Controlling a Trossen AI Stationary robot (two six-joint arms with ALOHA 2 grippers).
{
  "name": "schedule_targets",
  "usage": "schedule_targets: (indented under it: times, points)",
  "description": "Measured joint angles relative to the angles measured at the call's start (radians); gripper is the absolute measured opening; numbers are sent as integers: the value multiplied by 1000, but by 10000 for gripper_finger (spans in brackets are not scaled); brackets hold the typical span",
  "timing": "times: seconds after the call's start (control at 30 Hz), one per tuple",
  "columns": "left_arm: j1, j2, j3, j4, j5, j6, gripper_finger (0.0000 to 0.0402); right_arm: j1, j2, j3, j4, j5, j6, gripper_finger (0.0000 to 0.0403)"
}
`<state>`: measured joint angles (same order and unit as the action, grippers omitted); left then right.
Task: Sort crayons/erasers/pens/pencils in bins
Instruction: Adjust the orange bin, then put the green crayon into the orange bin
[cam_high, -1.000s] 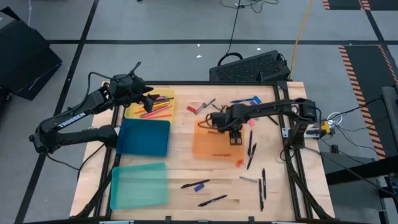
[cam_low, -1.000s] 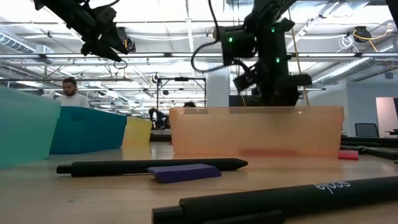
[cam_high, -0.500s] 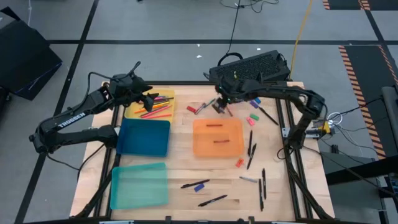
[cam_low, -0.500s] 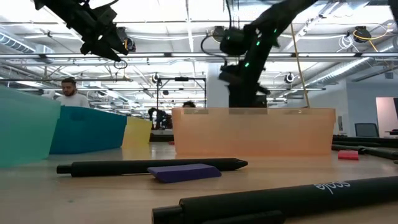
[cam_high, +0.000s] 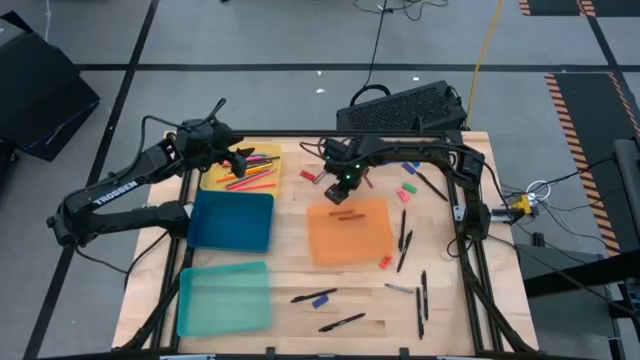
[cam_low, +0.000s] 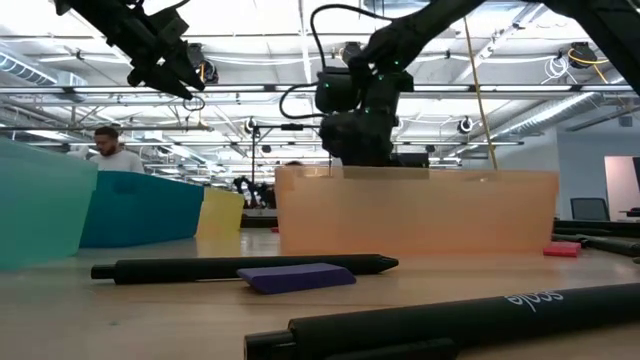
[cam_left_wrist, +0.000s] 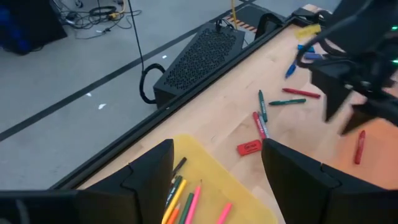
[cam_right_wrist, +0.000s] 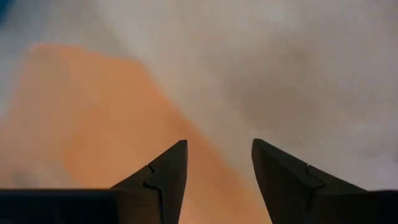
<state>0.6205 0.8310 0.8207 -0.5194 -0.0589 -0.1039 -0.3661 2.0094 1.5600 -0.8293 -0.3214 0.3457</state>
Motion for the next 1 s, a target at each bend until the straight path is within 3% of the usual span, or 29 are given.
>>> schedule_targets:
  times: [0.07,0.2,0.3,0.77,1.0]
  points:
    - [0,0,0,1,-17,9,243,-1,0,0,7,3,27,171]
    - [0,0,0,6,-47,30,243,-50,0,0,25,287,45,171]
    - [0,0,0,37,-47,31,243,-100,9,1,20,388,32,171]
    - [1,0,0,122,-47,6,243,-134,123,4,80,350,-84,167]
    - [1,0,0,121,-47,-10,243,-130,127,4,76,356,-97,109]
